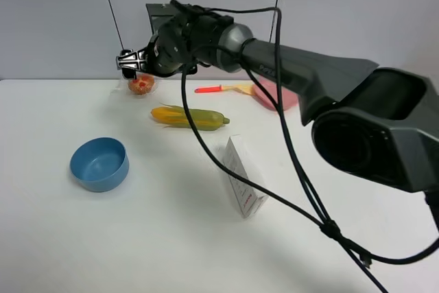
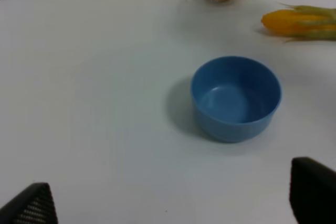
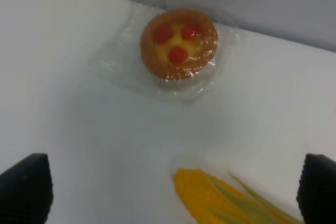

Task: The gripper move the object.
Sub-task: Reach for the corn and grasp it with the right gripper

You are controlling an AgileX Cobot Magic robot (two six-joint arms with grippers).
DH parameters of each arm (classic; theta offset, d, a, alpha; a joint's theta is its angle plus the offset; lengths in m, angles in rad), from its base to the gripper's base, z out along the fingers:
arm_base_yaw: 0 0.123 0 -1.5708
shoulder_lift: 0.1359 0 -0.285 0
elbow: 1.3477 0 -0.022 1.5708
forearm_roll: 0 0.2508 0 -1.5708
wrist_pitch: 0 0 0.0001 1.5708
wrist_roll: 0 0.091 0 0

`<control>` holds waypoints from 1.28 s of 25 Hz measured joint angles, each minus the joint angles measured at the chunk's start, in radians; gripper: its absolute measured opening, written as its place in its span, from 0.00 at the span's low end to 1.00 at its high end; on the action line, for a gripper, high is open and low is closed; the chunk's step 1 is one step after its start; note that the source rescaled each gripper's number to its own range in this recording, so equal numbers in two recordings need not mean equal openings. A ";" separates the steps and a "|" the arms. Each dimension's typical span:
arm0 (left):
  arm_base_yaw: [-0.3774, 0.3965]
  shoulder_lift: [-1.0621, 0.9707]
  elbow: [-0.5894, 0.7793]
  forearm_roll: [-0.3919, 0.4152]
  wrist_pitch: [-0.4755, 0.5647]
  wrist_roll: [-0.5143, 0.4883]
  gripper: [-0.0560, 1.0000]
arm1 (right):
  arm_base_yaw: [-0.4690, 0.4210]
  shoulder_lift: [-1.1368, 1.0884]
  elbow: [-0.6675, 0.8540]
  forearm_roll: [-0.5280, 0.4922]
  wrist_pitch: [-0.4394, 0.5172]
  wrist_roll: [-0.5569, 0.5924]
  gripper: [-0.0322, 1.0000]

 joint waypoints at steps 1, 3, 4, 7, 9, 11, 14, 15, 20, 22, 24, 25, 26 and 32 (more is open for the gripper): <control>0.000 0.000 0.000 0.000 0.000 0.000 1.00 | 0.005 0.023 -0.020 -0.014 0.000 0.013 0.87; 0.000 0.000 0.000 0.007 0.000 0.000 1.00 | 0.009 0.063 -0.054 -0.038 -0.004 0.024 0.86; 0.000 0.000 0.000 0.007 0.000 0.000 1.00 | 0.010 0.083 -0.072 -0.047 -0.009 0.032 0.87; 0.000 0.000 0.000 0.007 0.000 0.000 1.00 | 0.009 0.123 -0.104 -0.094 -0.045 0.047 0.87; 0.000 0.000 0.000 0.007 0.000 0.000 1.00 | 0.008 0.136 -0.107 -0.122 -0.081 0.047 0.87; 0.000 0.000 0.000 0.007 0.000 0.000 1.00 | 0.008 0.142 -0.108 -0.157 -0.116 0.048 0.87; 0.000 0.000 0.000 0.007 0.000 0.000 1.00 | 0.002 0.155 -0.110 -0.202 -0.176 0.052 0.86; 0.000 0.000 0.000 0.007 0.000 0.000 1.00 | -0.003 0.163 -0.112 -0.209 -0.194 0.057 0.85; 0.000 0.000 0.000 0.007 0.000 0.000 1.00 | -0.027 0.210 -0.112 -0.231 -0.230 0.064 0.78; 0.000 0.000 0.000 0.007 0.000 0.000 1.00 | -0.031 0.220 -0.112 -0.233 -0.229 0.062 0.77; 0.000 0.000 0.000 0.007 0.000 0.000 1.00 | -0.032 0.221 -0.112 -0.233 -0.209 0.060 0.76; 0.000 0.000 0.000 0.007 0.000 0.000 1.00 | -0.034 0.218 -0.112 -0.227 -0.183 0.050 0.76; 0.000 0.000 0.000 0.007 0.000 0.000 1.00 | -0.035 0.213 -0.112 -0.216 -0.147 0.031 0.76; 0.000 0.000 0.000 0.007 0.000 0.000 1.00 | -0.042 0.156 -0.112 -0.052 0.135 -0.239 0.76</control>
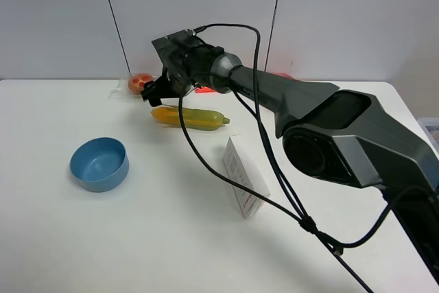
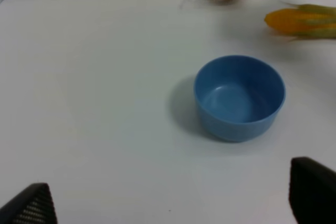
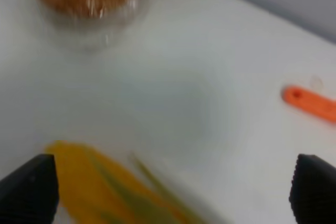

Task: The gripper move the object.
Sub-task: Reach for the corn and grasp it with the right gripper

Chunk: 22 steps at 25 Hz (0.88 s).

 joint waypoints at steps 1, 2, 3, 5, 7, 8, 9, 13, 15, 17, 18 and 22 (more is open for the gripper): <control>0.000 0.000 0.000 0.000 0.000 0.000 1.00 | 0.000 -0.014 0.000 0.027 0.026 -0.052 0.76; 0.000 0.000 0.000 0.000 0.000 0.000 1.00 | -0.001 -0.028 0.000 0.058 0.042 -0.102 0.76; 0.000 0.000 0.000 0.000 0.000 0.000 1.00 | -0.001 -0.040 0.000 0.084 0.051 -0.140 0.76; 0.000 0.000 0.000 0.000 0.000 0.000 1.00 | -0.003 -0.067 0.000 0.125 0.069 -0.224 0.76; 0.000 0.000 0.000 0.000 0.000 0.000 1.00 | -0.008 -0.085 -0.001 0.152 0.099 -0.297 0.75; 0.000 0.000 0.000 0.000 0.000 0.000 1.00 | -0.011 -0.091 -0.002 0.159 0.127 -0.337 0.75; 0.000 0.000 0.000 0.000 0.000 0.000 1.00 | -0.017 -0.092 -0.002 0.171 0.162 -0.377 0.74; 0.000 0.000 0.000 0.000 0.000 0.000 1.00 | -0.038 -0.092 -0.003 0.212 0.322 -0.508 0.74; 0.000 0.000 0.000 0.000 0.000 0.000 1.00 | -0.045 -0.092 -0.003 0.220 0.372 -0.556 0.74; 0.000 0.000 0.000 0.000 0.000 0.000 1.00 | -0.050 -0.092 -0.003 0.222 0.400 -0.596 0.73; 0.000 0.000 0.000 0.000 0.000 0.000 1.00 | -0.054 -0.092 -0.003 0.222 0.406 -0.607 0.72; 0.000 0.000 0.000 0.000 0.000 0.000 1.00 | -0.079 -0.091 -0.003 0.222 0.415 -0.638 0.69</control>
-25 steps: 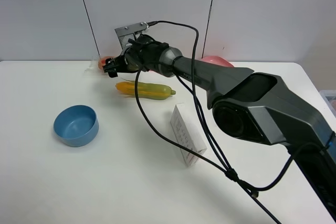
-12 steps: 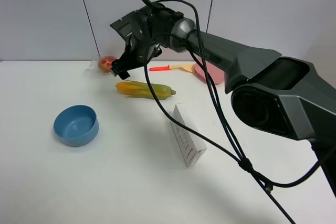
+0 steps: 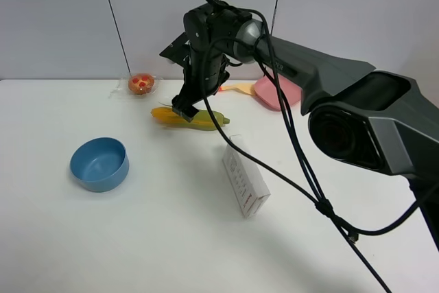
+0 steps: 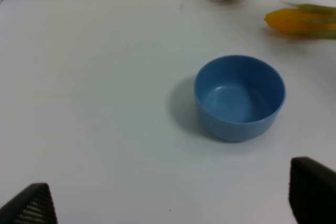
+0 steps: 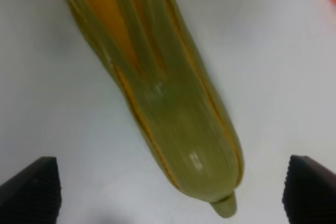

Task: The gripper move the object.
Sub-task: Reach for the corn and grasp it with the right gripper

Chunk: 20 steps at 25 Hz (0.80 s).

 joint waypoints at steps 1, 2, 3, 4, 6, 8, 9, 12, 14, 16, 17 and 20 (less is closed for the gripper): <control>0.000 0.000 0.000 0.000 0.000 0.000 1.00 | -0.008 0.002 0.000 0.000 0.000 -0.002 0.69; 0.000 0.000 0.000 0.000 0.000 0.000 1.00 | -0.016 0.004 0.000 0.004 0.000 -0.002 0.69; 0.000 0.000 0.000 0.000 0.000 0.000 1.00 | -0.022 0.008 0.000 0.007 -0.002 -0.002 0.69; 0.000 0.000 0.000 0.000 0.000 0.000 1.00 | -0.026 0.014 0.000 0.012 -0.009 -0.006 0.69; 0.000 0.000 0.000 0.000 0.000 0.000 1.00 | -0.032 0.027 0.000 0.038 -0.035 -0.043 0.69; 0.000 0.000 0.000 0.000 0.000 0.000 1.00 | -0.032 0.045 0.000 0.076 -0.065 -0.111 0.69; 0.000 0.000 0.000 0.000 0.000 0.000 1.00 | -0.032 0.054 0.000 0.100 -0.080 -0.145 0.69; 0.000 0.000 0.000 0.000 0.000 0.000 1.00 | -0.032 0.070 0.000 0.140 -0.106 -0.219 0.67; 0.000 0.000 0.000 0.000 0.000 0.000 1.00 | -0.032 0.073 0.000 0.142 -0.107 -0.244 0.65; 0.000 0.000 0.000 0.000 0.000 0.000 1.00 | -0.032 0.074 0.000 0.142 -0.114 -0.266 0.65; 0.000 0.000 0.000 0.000 0.000 0.000 1.00 | -0.033 0.075 0.000 0.144 -0.122 -0.271 0.65; 0.000 0.000 0.000 0.000 0.000 0.000 1.00 | -0.041 0.085 -0.001 0.162 -0.137 -0.274 0.65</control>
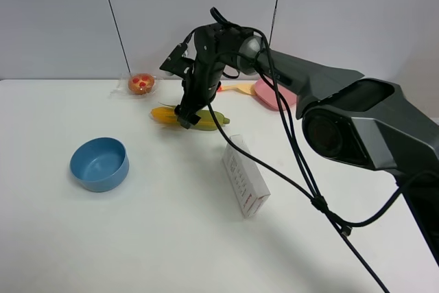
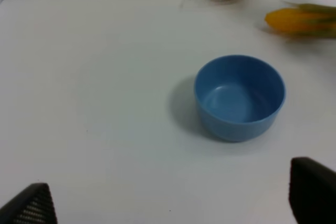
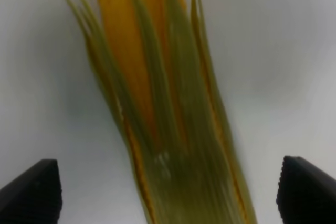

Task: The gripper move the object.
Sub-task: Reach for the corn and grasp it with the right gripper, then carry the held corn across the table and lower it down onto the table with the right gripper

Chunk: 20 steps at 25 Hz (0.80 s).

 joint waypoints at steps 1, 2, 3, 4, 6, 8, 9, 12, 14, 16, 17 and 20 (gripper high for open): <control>0.000 0.000 0.000 0.000 0.000 0.000 1.00 | -0.002 0.007 0.000 0.006 -0.006 0.000 0.65; 0.000 0.000 0.000 0.000 0.000 0.000 1.00 | -0.005 0.018 0.000 0.015 -0.008 0.000 0.65; 0.000 0.000 0.000 0.000 0.000 0.000 1.00 | -0.007 0.028 0.000 0.027 -0.012 0.000 0.65; 0.000 0.000 0.000 0.000 0.000 0.000 1.00 | -0.008 0.038 0.000 0.036 -0.015 0.000 0.65; 0.000 0.000 0.000 0.000 0.000 0.000 1.00 | -0.009 0.057 0.000 0.041 -0.022 -0.001 0.64; 0.000 0.000 0.000 0.000 0.000 0.000 1.00 | -0.010 0.066 0.000 0.049 -0.022 -0.008 0.60; 0.000 0.000 0.000 0.000 0.000 0.000 1.00 | -0.010 0.070 0.000 0.051 -0.022 -0.008 0.57; 0.000 0.000 0.000 0.000 0.000 0.000 1.00 | -0.010 0.074 0.000 0.057 -0.023 -0.009 0.43; 0.000 0.000 0.000 0.000 0.000 0.000 1.00 | -0.010 0.074 0.000 0.057 -0.024 -0.011 0.25; 0.000 0.000 0.000 0.000 0.000 0.000 1.00 | -0.010 0.074 0.000 0.056 -0.029 -0.012 0.04; 0.000 0.000 0.000 0.000 0.000 0.000 1.00 | -0.010 0.074 0.000 0.055 -0.034 -0.012 0.03; 0.000 0.000 0.000 0.000 0.000 0.000 1.00 | -0.010 0.074 0.000 0.054 -0.041 -0.003 0.03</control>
